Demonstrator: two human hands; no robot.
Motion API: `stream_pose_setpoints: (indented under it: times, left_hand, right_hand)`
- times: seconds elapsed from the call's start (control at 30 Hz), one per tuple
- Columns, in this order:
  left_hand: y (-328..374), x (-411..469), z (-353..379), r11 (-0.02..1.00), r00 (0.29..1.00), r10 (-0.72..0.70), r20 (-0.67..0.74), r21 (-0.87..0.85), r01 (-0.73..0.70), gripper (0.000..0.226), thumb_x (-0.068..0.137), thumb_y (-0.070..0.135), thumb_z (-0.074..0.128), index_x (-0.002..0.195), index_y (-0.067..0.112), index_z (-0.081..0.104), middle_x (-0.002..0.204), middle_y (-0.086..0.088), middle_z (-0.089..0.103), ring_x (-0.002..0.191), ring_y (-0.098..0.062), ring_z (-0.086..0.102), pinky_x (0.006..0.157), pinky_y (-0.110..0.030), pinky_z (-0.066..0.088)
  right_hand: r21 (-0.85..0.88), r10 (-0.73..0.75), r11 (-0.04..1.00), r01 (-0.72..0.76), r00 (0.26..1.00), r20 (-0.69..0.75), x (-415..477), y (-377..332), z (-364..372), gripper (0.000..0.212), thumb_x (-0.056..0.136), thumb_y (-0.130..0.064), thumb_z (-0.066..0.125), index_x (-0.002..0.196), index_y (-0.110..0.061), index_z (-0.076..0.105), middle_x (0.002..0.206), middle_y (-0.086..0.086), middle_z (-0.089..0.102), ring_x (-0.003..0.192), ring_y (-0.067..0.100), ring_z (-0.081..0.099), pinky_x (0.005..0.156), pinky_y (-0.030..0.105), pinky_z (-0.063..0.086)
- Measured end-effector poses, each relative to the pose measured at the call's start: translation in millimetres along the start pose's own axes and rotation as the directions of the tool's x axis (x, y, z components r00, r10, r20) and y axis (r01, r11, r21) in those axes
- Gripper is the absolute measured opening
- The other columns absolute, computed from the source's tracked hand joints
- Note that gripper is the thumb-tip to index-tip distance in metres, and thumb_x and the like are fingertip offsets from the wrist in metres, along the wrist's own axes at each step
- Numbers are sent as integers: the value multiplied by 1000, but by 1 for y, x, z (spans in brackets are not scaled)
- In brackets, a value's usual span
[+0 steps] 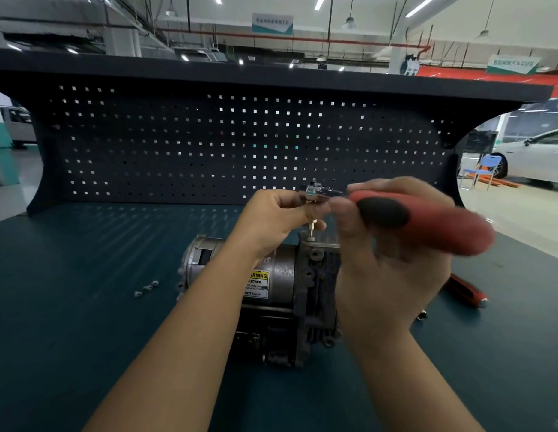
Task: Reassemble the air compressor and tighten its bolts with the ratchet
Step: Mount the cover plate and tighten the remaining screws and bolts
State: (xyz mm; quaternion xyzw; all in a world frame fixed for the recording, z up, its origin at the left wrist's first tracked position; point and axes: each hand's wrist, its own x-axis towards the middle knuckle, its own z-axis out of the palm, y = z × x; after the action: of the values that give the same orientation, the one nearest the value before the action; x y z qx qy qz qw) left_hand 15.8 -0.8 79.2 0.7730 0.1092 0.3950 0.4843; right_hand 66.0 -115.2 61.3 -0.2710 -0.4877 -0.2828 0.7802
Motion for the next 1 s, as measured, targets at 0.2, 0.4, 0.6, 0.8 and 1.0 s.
stream_pose_setpoints:
  times: [0.2,0.4,0.6,0.8,1.0]
  left_hand:
    - [3,0,1,1000,996,-28,89,-12,29,7,67,31,75,61,33,74,57,15,66,55,6,59,60,-19,45]
    - [-1,-1,-2,997,994,-36,102,-62,42,13,77,29,67,69,20,74,70,7,72,73,1,65,81,-21,43]
    - [-3,-2,-6,996,989,-45,144,-64,55,26,80,40,59,75,16,69,78,3,75,90,-2,67,85,-13,35]
    - [-2,-2,-5,995,986,-89,143,-34,94,32,88,38,54,79,12,69,81,-2,75,95,-5,65,85,-13,32]
    - [-6,-1,-5,995,992,-83,98,56,78,29,89,41,57,80,18,72,81,4,75,93,1,65,83,-19,35]
  right_hand:
    - [-182,-85,978,99,993,81,-4,-6,1,18,79,-16,76,89,-10,62,89,5,57,82,15,56,78,22,44]
    - [9,97,995,-97,995,-32,4,-5,4,39,79,-15,73,109,-21,49,91,10,62,83,26,63,78,38,52]
    - [373,676,730,-573,687,-267,32,52,-30,18,99,-27,49,112,-16,42,85,-1,74,85,18,71,74,33,57]
    - [470,974,90,-878,176,142,20,94,-34,23,101,-29,43,97,-10,55,88,11,72,74,22,73,105,43,40]
    - [407,807,582,-704,559,-189,20,67,-37,36,97,-29,53,123,-6,42,96,8,73,84,25,73,86,46,54]
